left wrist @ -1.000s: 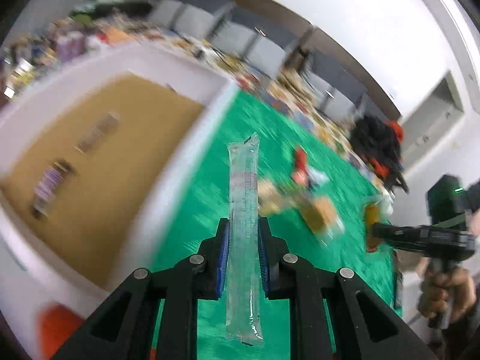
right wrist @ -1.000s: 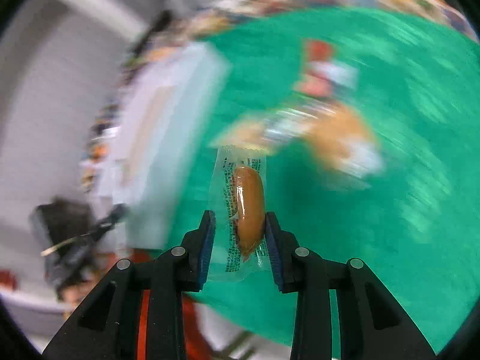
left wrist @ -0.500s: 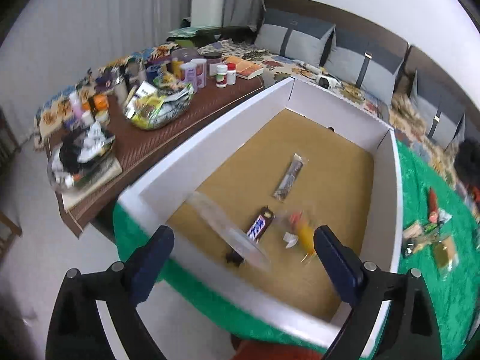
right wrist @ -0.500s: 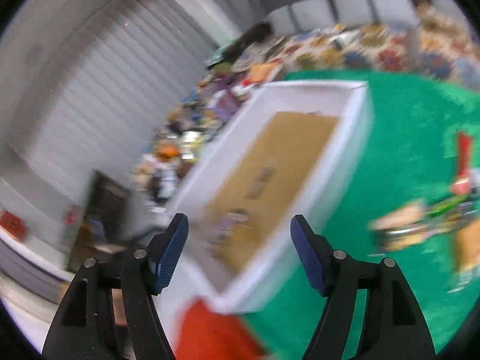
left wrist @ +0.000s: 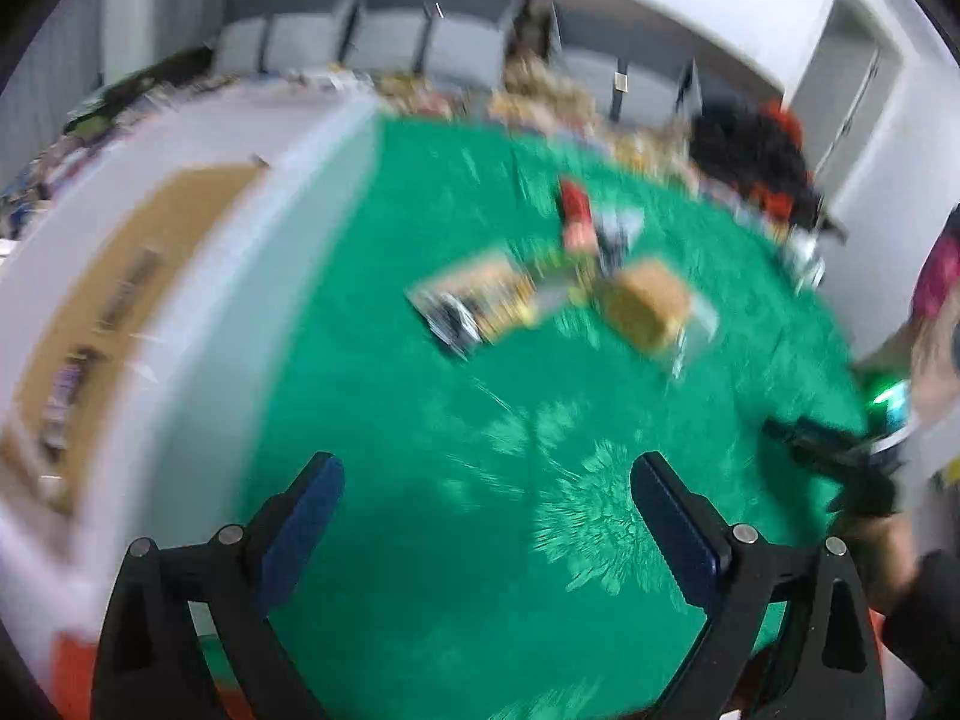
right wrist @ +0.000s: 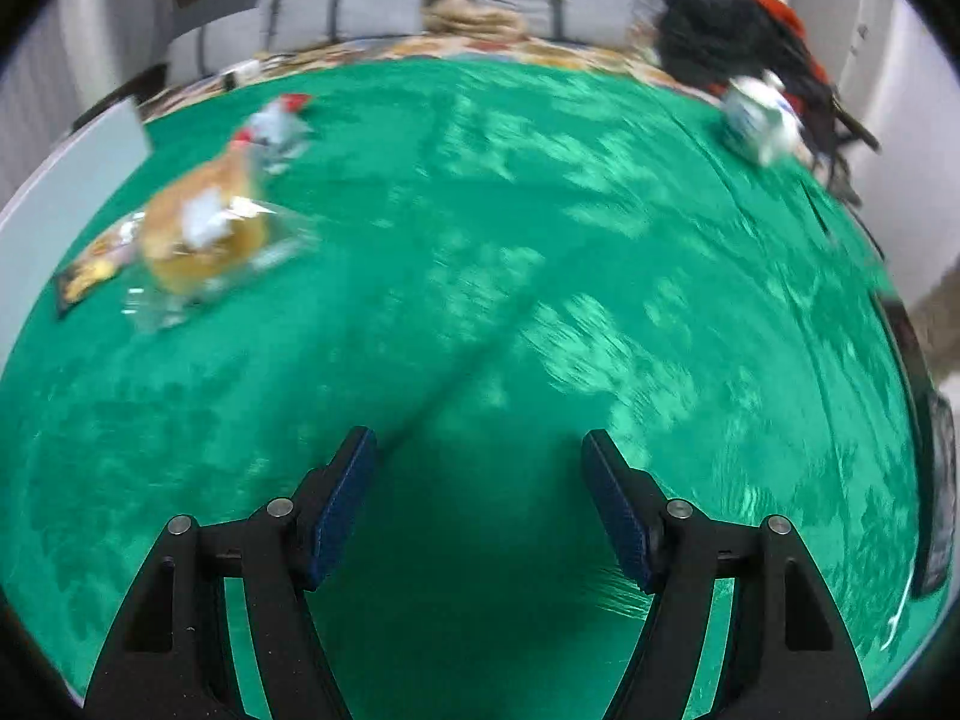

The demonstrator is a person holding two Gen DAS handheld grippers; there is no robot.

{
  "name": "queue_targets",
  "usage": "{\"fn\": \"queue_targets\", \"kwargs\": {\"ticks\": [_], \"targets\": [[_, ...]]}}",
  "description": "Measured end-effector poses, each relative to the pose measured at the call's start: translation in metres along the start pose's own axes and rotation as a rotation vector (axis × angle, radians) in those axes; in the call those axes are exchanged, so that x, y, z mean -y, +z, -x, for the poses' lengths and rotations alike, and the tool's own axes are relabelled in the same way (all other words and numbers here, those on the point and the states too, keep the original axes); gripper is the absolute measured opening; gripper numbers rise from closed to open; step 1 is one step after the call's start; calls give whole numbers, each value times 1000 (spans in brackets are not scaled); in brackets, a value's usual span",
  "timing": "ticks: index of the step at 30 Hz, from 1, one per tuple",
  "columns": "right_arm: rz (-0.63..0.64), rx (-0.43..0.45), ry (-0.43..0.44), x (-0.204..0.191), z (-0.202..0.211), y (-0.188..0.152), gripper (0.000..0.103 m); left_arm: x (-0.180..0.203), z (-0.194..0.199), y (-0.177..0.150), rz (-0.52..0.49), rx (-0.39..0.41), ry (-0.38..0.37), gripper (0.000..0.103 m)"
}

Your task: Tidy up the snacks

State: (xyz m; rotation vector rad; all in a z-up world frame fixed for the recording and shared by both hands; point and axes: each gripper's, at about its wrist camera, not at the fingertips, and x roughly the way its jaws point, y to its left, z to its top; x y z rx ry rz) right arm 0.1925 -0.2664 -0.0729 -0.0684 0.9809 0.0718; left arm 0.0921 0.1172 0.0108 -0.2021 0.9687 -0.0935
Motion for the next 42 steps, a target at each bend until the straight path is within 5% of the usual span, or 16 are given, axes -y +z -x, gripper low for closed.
{"fn": "queue_targets", "kwargs": {"ticks": [3,7,11,42], "targets": [[-23,56,7,1,3,-1,76,35,-63,-4,-86,-81,76,90],[-15,69,8,-2,-3,0,86,53,-94,-12,-169,-66,144,93],[-17,67,4,-3,-4,-2,87,48,-97,-12,-150,21,135,103],[-22,65,0,-1,-3,-2,89,40,-102,-9,-151,25,134,103]]}}
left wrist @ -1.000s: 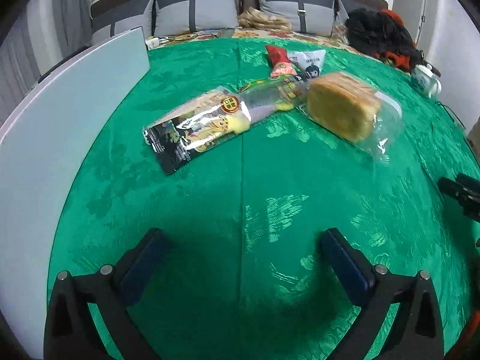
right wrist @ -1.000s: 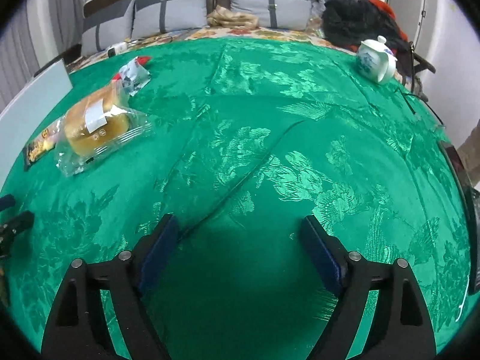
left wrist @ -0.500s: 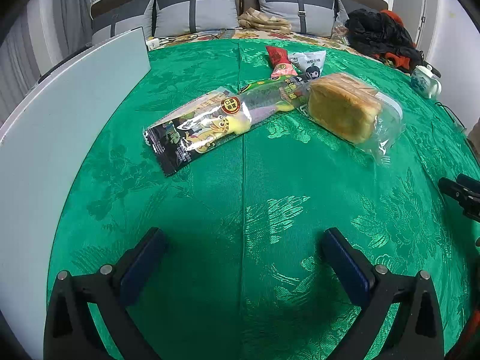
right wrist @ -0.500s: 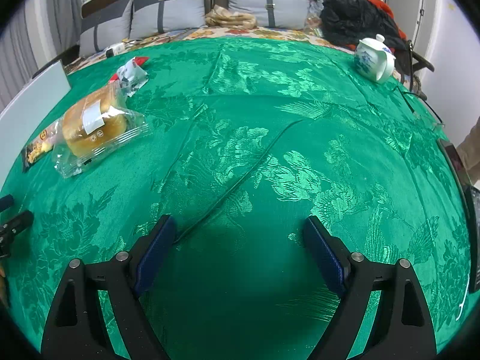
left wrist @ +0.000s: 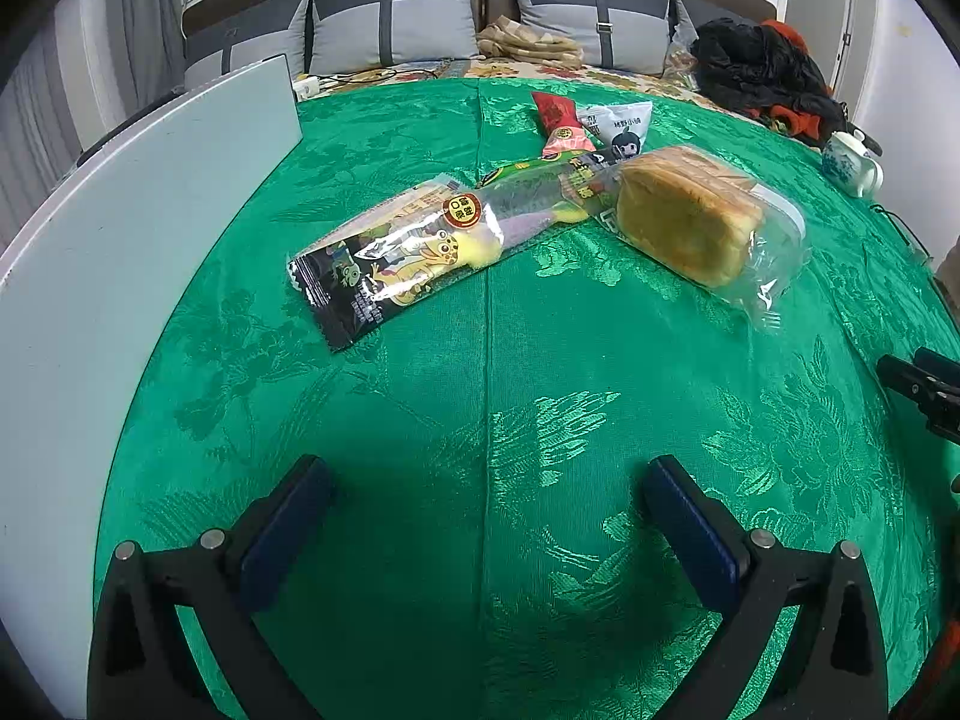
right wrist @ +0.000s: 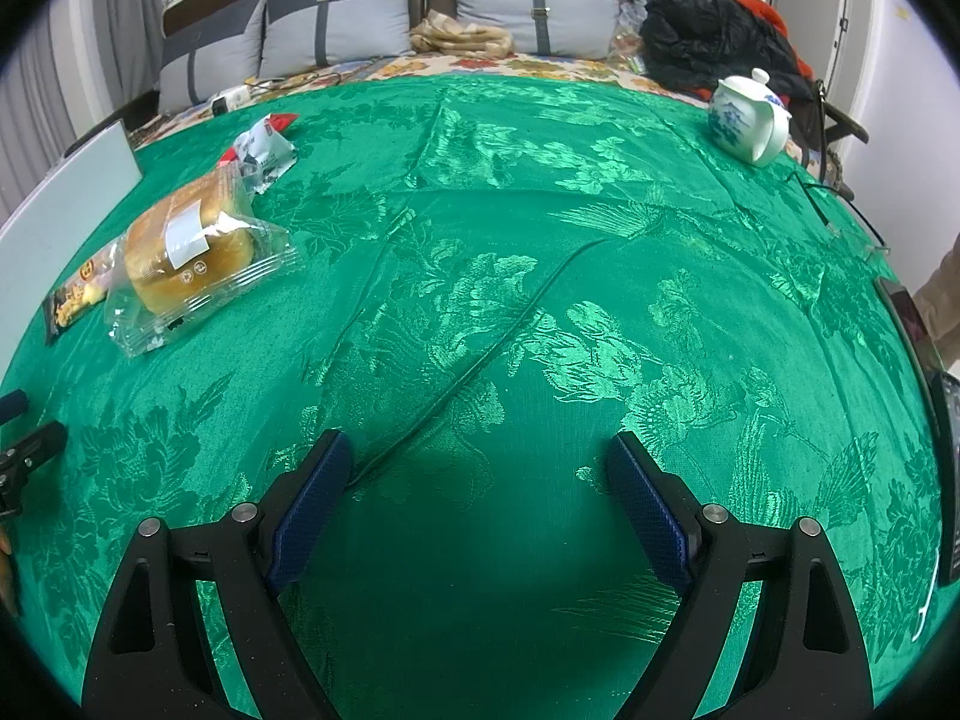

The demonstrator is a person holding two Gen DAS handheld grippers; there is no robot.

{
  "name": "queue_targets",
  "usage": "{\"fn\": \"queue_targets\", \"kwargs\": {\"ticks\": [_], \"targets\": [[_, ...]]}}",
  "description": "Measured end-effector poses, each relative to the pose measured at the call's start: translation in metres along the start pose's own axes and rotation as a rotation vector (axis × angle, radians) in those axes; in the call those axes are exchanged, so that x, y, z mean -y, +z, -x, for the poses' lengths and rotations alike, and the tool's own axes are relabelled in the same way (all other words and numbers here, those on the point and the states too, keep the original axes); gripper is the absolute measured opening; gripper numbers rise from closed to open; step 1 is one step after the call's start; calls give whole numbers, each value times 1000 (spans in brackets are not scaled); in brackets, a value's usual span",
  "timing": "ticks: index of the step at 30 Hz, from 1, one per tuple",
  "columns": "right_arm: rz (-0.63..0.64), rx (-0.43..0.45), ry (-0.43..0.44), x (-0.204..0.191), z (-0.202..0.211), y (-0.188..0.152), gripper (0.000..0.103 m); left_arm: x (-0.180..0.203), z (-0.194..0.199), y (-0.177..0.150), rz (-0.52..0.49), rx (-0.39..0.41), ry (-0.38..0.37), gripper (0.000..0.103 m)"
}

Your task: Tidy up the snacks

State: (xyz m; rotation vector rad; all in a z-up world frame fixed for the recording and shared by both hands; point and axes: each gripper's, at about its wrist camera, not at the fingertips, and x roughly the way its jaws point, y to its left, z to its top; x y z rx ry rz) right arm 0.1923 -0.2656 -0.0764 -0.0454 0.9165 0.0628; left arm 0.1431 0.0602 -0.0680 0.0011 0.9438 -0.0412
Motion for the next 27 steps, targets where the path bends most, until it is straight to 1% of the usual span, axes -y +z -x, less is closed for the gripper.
{"fn": "queue_targets", "kwargs": {"ticks": [27], "targets": [[-1,0,-1,-1,0,0,90,-1,1,-1,0,1,-1,103]]}}
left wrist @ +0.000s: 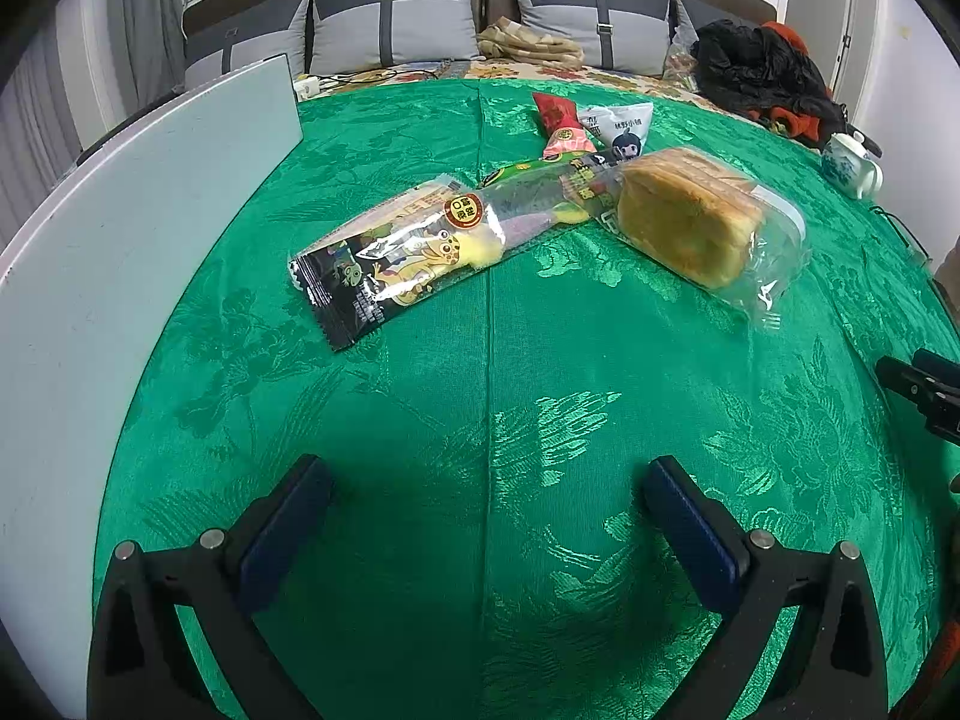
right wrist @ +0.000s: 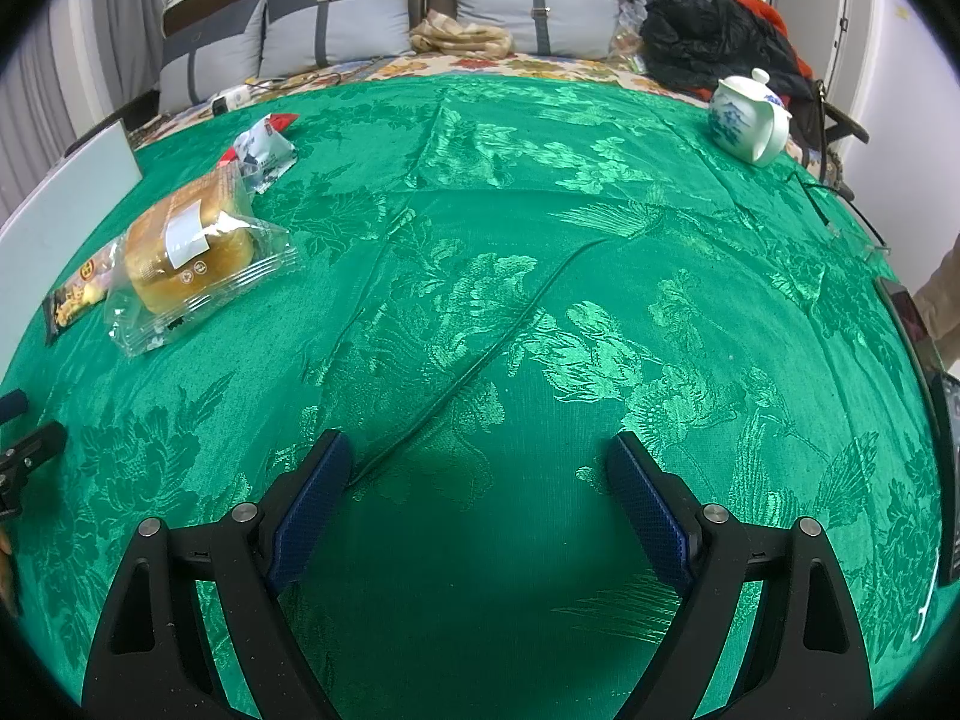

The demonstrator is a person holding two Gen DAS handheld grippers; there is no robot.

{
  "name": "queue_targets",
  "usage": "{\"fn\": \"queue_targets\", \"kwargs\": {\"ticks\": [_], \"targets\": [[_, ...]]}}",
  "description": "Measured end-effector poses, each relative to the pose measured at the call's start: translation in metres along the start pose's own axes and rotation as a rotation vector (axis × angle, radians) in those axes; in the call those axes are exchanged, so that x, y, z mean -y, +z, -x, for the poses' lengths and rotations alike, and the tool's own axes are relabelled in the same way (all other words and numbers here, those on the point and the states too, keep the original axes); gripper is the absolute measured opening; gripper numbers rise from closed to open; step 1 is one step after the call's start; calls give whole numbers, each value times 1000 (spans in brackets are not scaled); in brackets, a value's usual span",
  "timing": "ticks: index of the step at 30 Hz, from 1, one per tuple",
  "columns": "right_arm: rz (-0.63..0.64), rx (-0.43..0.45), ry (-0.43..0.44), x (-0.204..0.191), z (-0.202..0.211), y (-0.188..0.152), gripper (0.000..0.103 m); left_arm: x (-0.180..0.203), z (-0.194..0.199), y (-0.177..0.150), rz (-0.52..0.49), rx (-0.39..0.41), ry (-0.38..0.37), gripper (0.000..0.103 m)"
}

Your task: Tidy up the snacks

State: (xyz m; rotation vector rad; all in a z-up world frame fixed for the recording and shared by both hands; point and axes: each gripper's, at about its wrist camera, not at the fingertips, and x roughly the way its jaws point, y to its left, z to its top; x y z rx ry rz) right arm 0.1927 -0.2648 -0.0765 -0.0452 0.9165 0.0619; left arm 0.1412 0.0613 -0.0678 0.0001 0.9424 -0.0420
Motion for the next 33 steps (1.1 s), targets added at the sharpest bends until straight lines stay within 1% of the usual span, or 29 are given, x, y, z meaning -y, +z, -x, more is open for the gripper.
{"fn": "queue_targets", "kwargs": {"ticks": [25,33], "targets": [[-2,-4,11,1,-1,0,94,-1,0,-1,4,3,5,103],[-3,-4,13,2,0,-1,94,0,0,-3,23,7,31,103]]}}
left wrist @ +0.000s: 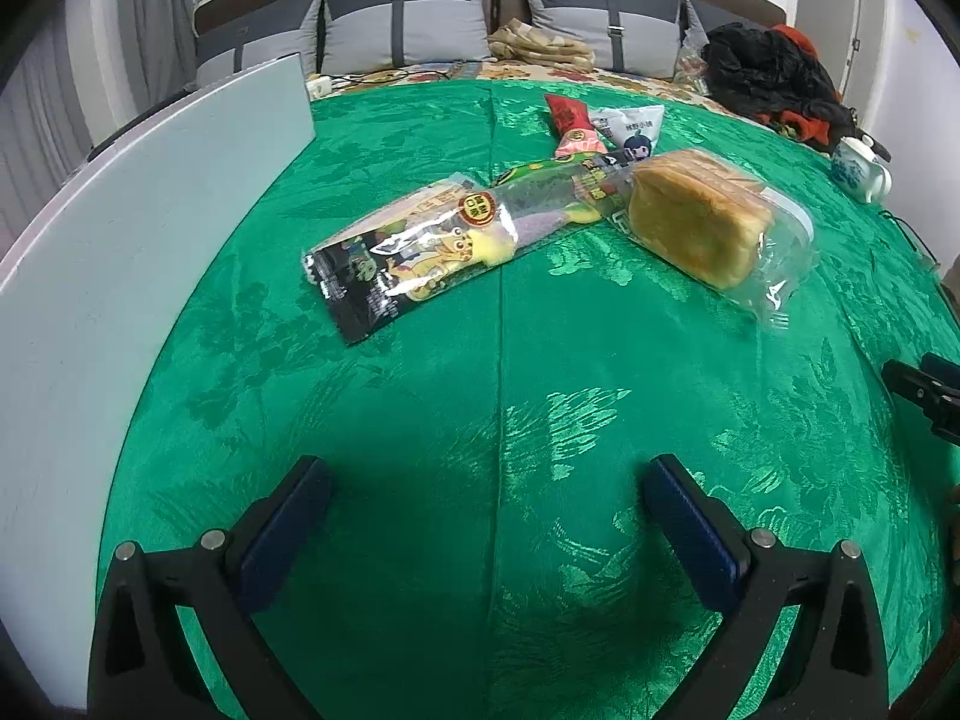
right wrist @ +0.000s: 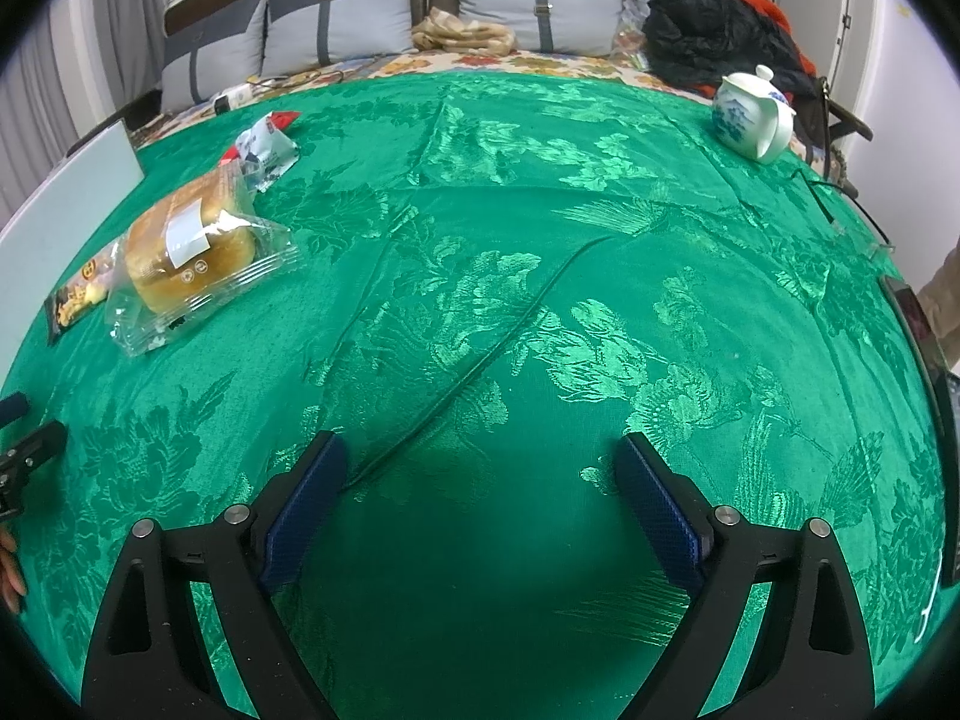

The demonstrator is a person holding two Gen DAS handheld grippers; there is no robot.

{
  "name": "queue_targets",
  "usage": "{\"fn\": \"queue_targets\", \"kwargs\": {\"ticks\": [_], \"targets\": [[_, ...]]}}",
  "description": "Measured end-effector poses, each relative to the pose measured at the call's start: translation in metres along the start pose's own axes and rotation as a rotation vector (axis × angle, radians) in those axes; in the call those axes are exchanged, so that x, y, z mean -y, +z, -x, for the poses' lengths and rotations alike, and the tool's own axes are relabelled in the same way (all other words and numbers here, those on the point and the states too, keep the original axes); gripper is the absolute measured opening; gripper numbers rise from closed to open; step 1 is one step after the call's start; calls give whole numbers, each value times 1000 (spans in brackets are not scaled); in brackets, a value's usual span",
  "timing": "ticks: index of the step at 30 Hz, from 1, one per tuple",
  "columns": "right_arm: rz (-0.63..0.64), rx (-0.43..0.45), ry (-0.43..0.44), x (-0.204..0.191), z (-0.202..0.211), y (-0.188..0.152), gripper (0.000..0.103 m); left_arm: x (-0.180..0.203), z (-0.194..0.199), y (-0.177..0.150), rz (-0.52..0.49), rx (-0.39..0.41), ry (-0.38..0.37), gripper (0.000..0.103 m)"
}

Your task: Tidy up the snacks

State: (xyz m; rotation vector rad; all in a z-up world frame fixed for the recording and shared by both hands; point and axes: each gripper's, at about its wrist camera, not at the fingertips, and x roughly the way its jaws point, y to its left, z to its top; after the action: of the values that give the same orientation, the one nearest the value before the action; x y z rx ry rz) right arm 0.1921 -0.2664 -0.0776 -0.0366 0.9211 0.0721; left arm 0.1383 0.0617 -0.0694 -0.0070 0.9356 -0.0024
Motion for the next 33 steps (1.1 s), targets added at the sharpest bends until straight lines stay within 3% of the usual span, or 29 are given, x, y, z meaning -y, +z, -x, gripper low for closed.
{"fn": "queue_targets", "kwargs": {"ticks": [4,6,10,12,14,15,16,18,21,24,26,28,30,33], "targets": [[1,0,-1,0,0,0,94,0,1,5,-23,-61,-1,103],[0,0,0,0,0,0,94,9,-4,27,-164,-129,-3,102],[0,0,0,0,0,0,94,21,-7,77,-349,-22,43,102],[0,0,0,0,0,0,94,27,-31,102,-395,-41,85,101],[-1,0,0,0,0,0,94,30,-57,110,-417,-102,130,79],[-1,0,0,-1,0,0,94,31,-63,113,-405,-105,128,63],[-1,0,0,0,0,0,94,31,-61,116,-373,-102,120,30],[-1,0,0,-1,0,1,94,30,-53,115,-279,-132,63,18],[-1,0,1,0,-1,0,94,25,-29,91,-158,-175,-99,14],[-1,0,0,-1,-1,1,94,18,-7,60,-9,-256,-282,15],[-1,0,-1,-1,-1,0,94,16,-3,45,48,-290,-359,26],[-1,0,-1,-1,0,0,94,16,-2,39,42,-272,-352,66],[-1,0,0,-1,-1,1,94,20,0,41,26,-216,-268,88],[-1,0,0,-1,-1,1,94,37,-13,47,-14,-186,-174,88]]}}
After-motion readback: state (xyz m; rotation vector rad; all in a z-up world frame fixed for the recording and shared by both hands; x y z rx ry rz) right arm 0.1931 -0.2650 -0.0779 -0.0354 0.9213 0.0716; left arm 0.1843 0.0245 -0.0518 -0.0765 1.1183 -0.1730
